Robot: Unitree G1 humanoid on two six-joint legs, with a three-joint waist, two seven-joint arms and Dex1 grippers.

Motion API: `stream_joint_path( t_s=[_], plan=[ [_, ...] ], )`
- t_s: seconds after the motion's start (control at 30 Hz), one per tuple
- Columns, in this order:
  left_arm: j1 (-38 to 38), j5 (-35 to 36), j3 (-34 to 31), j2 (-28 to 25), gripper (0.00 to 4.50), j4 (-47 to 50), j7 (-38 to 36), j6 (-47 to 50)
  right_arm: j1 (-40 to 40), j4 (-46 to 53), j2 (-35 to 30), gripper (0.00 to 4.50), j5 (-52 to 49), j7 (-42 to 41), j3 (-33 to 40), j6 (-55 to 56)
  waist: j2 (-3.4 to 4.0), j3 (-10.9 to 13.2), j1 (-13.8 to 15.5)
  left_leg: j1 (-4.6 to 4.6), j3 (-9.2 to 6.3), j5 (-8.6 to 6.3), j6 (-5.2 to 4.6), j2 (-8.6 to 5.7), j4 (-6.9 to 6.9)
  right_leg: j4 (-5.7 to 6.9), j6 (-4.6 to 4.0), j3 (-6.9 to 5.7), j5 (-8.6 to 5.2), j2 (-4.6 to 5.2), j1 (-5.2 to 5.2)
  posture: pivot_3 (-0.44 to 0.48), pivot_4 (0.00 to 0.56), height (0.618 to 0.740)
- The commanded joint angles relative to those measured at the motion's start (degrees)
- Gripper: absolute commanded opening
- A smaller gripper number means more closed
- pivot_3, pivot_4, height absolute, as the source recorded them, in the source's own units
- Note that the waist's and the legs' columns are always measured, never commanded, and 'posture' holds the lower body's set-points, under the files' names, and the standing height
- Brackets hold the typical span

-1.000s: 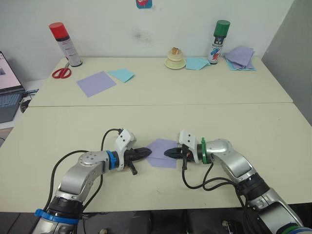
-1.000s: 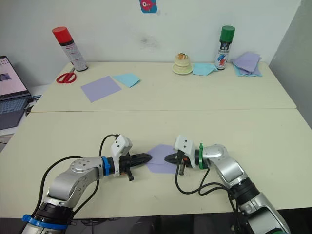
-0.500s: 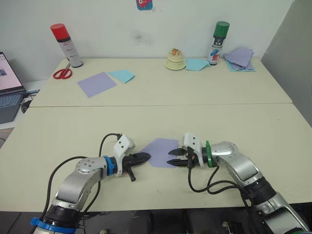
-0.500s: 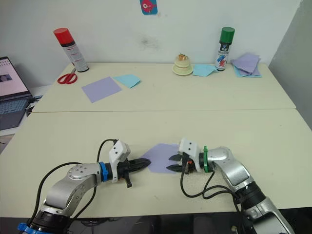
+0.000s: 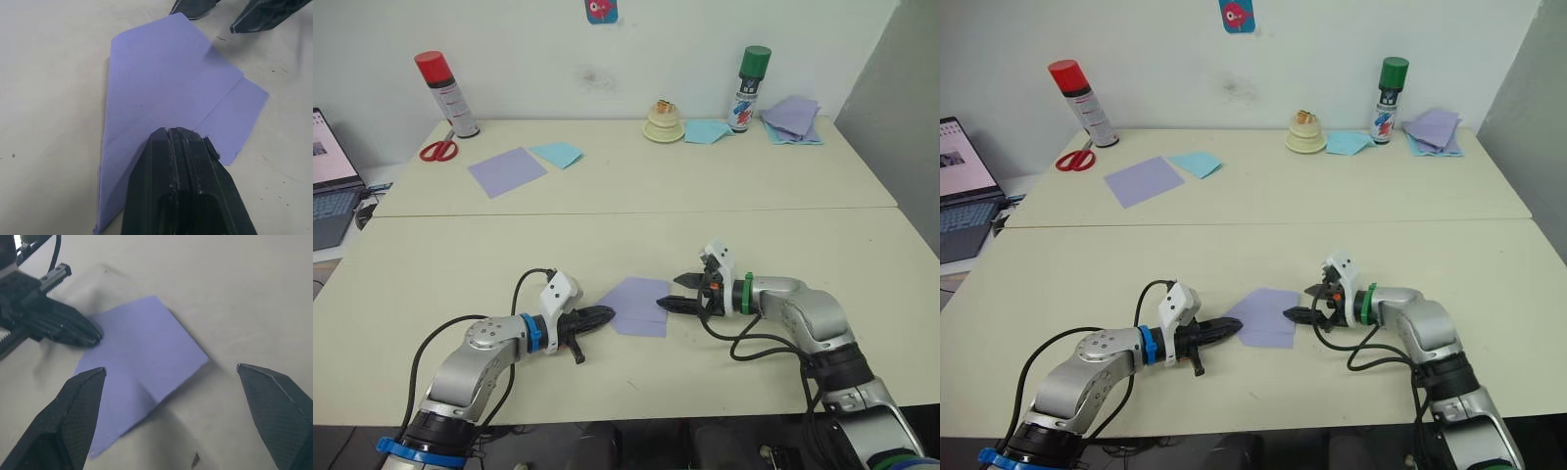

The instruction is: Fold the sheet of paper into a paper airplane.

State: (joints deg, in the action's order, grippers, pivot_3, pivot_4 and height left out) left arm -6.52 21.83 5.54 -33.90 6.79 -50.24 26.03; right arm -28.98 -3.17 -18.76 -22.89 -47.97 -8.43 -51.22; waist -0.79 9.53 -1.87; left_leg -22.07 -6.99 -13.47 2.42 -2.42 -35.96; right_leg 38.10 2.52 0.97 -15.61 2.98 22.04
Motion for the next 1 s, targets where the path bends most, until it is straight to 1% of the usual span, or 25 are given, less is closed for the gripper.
stream_joint_path(
  t_s=[0.03,0.17,0.27,0.33,0.37,0.5,0.53,0.57,0.63,0.7,0.8,1.0],
  plan=[
    [0.6,-1.1,0.7,-0.4,0.24,-0.3,-0.1,0.9,-1.5,-1.8,3.1,4.48,-2.3,0.2,-0.4,-1.9,0.01,0.0,0.0,0.03,0.02,0.00,0.00,0.00,0.02,0.00,0.00,0.01,0.00,-0.03,-0.01,0.000,0.150,0.740],
    [0.8,-1.1,0.5,-0.5,0.24,0.1,-0.1,1.1,-2.1,-2.5,4.3,4.48,-1.8,-0.5,-1.6,-0.7,0.01,0.0,0.0,0.02,0.01,0.00,0.00,-0.02,0.03,0.01,0.00,0.01,0.00,-0.05,0.00,0.000,0.150,0.740],
    [0.8,-1.5,0.6,-0.5,0.24,0.1,0.2,0.9,-2.1,-4.0,5.3,3.91,0.3,-0.9,-2.8,5.5,0.01,0.0,0.0,0.03,0.02,-0.01,-0.01,-0.02,0.04,0.00,0.00,0.02,0.00,-0.05,0.01,0.000,0.150,0.740],
    [1.0,-1.5,0.6,-0.3,0.24,0.4,0.5,1.0,-1.9,-4.1,5.4,3.24,1.0,-1.3,-3.3,8.8,0.02,0.0,0.0,0.03,0.01,0.00,-0.01,-0.02,0.05,0.01,0.00,0.01,0.00,-0.05,0.01,0.000,0.150,0.740],
    [1.0,-1.5,0.6,-0.3,0.24,0.5,0.5,1.1,-1.8,-4.1,5.4,2.79,1.2,-1.4,-3.5,9.7,0.02,0.0,0.0,0.02,0.01,0.00,-0.01,-0.02,0.05,0.01,0.00,0.01,0.00,-0.05,0.02,0.000,0.150,0.740],
    [1.3,-1.3,0.7,-0.3,0.24,0.9,0.7,1.3,-0.3,-2.4,3.4,1.42,4.2,-3.2,-5.8,16.9,0.02,0.0,0.0,0.02,0.02,-0.01,0.00,-0.03,0.05,-0.01,0.01,0.01,0.00,-0.04,0.02,0.000,0.150,0.740],
    [1.4,-1.4,0.7,-0.3,0.24,0.9,0.8,1.4,0.2,-1.6,2.8,0.97,4.8,-3.8,-6.3,18.7,0.02,0.0,0.0,0.01,0.02,-0.01,0.00,-0.03,0.05,-0.01,0.01,0.01,0.00,-0.04,0.02,0.000,0.150,0.740],
    [1.4,-1.4,0.6,-0.4,0.24,0.9,0.8,1.4,0.6,-1.2,2.5,0.72,5.2,-4.2,-6.7,19.9,0.02,0.0,0.0,0.02,0.02,-0.01,0.00,-0.03,0.06,-0.01,0.01,0.01,0.00,-0.04,0.02,0.000,0.150,0.740],
    [1.4,-1.3,0.5,-0.5,0.24,0.8,0.7,1.5,2.0,1.3,1.0,0.01,5.6,-6.9,-8.1,23.3,0.02,0.0,0.0,0.02,0.02,-0.01,0.00,-0.02,0.07,-0.02,0.01,0.01,-0.01,-0.04,0.02,0.000,0.150,0.740],
    [1.3,-1.1,0.3,-0.6,0.24,0.6,0.7,1.7,3.6,3.3,-0.7,0.01,7.2,-9.5,-9.9,28.4,0.02,0.0,0.0,0.01,0.01,-0.01,0.00,-0.02,0.09,-0.02,0.02,0.01,-0.01,-0.04,0.02,0.000,0.150,0.740],
    [1.2,-1.1,0.2,-0.7,0.24,0.5,0.5,1.9,5.0,3.7,-2.6,0.01,10.1,-11.8,-12.4,35.7,0.02,0.0,0.0,0.02,0.02,-0.01,0.00,-0.01,0.09,-0.04,0.11,0.00,-0.06,-0.04,0.01,0.000,0.150,0.740],
    [1.1,-1.1,0.2,-0.8,0.24,0.5,0.3,2.2,4.7,-0.6,-2.2,0.01,15.7,-10.5,-13.8,47.9,0.02,0.0,0.0,0.02,0.02,0.00,0.00,-0.01,0.08,-0.03,0.07,0.01,-0.04,-0.04,0.01,0.000,0.150,0.740]
  ],
)
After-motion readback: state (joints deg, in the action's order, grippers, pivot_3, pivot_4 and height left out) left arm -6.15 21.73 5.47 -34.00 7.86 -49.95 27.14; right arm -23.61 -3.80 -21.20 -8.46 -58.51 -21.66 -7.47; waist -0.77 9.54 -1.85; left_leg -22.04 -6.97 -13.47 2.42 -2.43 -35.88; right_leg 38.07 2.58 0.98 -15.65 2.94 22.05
